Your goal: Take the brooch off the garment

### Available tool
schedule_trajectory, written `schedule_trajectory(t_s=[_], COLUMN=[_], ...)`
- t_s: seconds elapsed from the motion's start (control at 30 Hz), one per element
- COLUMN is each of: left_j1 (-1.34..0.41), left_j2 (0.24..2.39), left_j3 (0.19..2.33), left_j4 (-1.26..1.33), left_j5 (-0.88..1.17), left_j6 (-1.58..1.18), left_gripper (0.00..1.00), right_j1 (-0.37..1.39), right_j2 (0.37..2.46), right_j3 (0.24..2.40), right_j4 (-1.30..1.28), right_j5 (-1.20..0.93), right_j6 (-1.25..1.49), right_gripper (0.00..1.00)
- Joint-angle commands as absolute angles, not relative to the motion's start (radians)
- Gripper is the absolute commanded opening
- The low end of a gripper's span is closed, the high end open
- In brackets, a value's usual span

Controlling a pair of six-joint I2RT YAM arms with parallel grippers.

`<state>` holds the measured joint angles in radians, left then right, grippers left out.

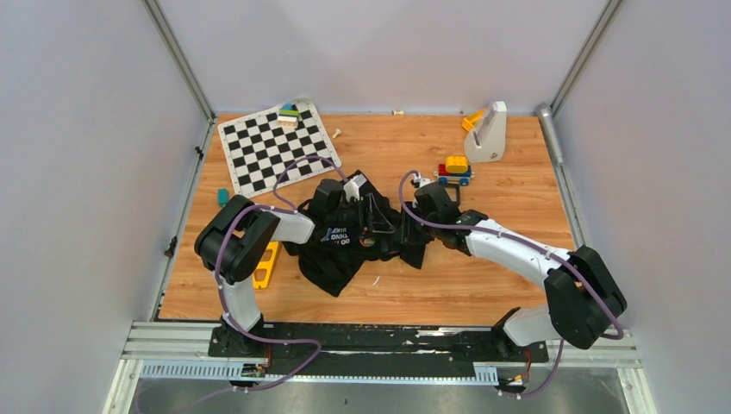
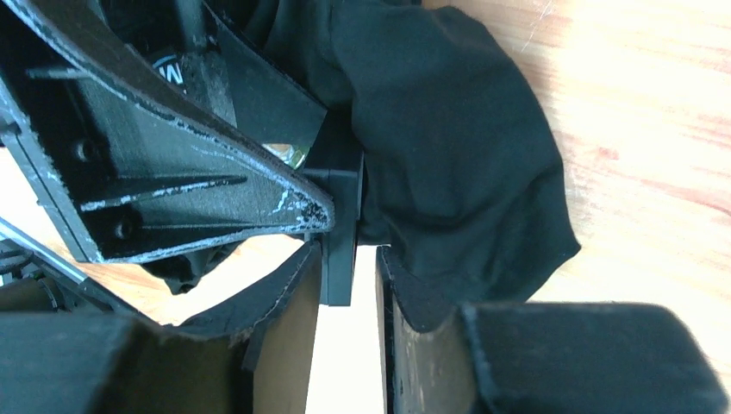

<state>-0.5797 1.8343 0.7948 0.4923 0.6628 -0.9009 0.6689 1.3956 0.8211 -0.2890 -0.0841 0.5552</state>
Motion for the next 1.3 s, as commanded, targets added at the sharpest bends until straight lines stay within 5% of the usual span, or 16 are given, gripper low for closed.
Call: schedule_trajectory(t_s=[0.0,0.8,1.27], left_j1=[-0.579,-0.550,-0.503], left_j2=[1.847,1.678,1.499], left_j3=[0.819,0.799,0.755], left_j4=[0.529,0.602,0.594], left_j5=[0.688,0.788,0.841], left_j6=[-0.890,-1.010,-1.065], left_gripper=[0.00,0.00,0.00], right_j1=[0.654,0.531,0.480], right_j2=[1.432,1.304,0.950], right_j3=[0.844,0.801,0.783], right_j4=[-0.262,-0.357,-0.347], right_j5=[-0.033,-0.078,-0.255], right_j6=[0.547,0.526,0.528], right_gripper=[0.28,0.22,0.43])
